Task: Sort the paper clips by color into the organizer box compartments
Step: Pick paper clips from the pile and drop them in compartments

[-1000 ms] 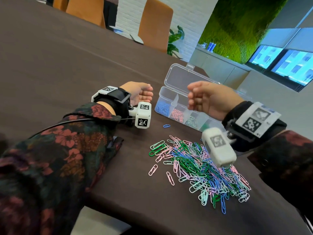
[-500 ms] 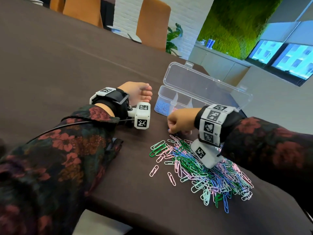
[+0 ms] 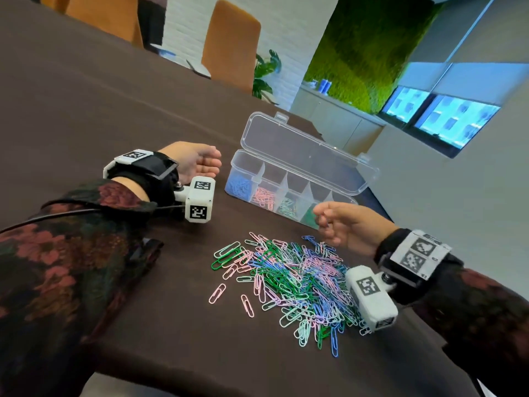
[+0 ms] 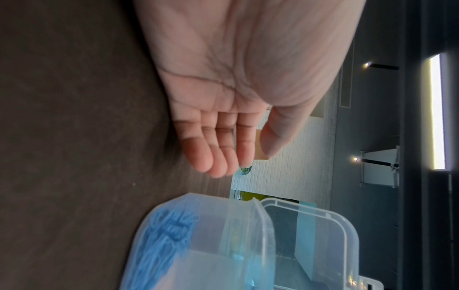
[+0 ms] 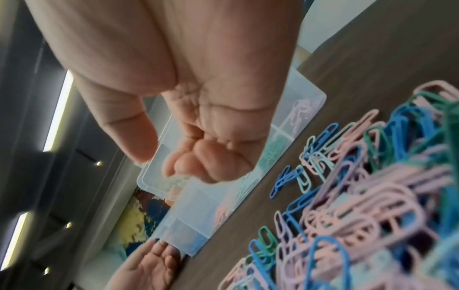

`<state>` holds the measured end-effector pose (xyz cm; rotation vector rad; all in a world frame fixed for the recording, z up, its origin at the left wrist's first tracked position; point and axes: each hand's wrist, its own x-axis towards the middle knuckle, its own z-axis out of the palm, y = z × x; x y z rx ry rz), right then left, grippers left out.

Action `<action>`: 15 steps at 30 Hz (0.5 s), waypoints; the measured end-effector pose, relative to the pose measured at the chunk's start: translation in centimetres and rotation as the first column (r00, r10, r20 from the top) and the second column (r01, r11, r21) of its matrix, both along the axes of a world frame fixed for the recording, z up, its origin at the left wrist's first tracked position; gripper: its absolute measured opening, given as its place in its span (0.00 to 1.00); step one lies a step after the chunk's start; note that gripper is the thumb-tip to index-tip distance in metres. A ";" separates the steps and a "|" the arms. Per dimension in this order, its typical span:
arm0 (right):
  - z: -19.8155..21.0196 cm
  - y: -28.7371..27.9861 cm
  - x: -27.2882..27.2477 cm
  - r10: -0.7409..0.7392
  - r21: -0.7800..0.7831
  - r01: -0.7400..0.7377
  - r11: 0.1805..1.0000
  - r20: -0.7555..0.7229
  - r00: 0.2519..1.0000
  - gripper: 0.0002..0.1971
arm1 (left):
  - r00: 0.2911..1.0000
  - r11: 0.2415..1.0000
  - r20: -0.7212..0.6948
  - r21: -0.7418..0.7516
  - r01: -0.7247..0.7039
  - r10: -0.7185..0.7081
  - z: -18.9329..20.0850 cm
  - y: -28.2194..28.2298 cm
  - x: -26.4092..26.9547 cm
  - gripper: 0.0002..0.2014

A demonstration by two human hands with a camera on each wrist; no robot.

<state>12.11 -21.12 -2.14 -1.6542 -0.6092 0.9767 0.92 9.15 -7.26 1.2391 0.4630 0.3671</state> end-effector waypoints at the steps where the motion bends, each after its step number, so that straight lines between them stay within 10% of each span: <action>1: 0.0 0.3 0.0 0.048 -0.143 -0.020 0.990 0.194 0.980 0.09 | 1.000 1.000 0.000 0.002 0.000 0.000 0.0 0.0 0.0 0.08; 3: -0.2 1.1 0.1 0.318 -0.497 0.030 0.867 0.599 0.735 0.07 | 1.000 1.000 -0.002 0.000 0.003 -0.003 0.0 0.1 0.0 0.08; 6: -1.2 2.1 0.4 0.610 -0.714 0.166 0.680 0.677 0.411 0.13 | 1.000 1.000 -0.009 -0.005 0.006 -0.006 -0.1 0.3 0.2 0.08; 15: -1.0 1.3 1.4 0.709 -0.812 0.143 0.566 0.568 0.418 0.13 | 1.000 1.000 -0.003 -0.010 0.009 -0.009 -0.2 0.4 0.4 0.09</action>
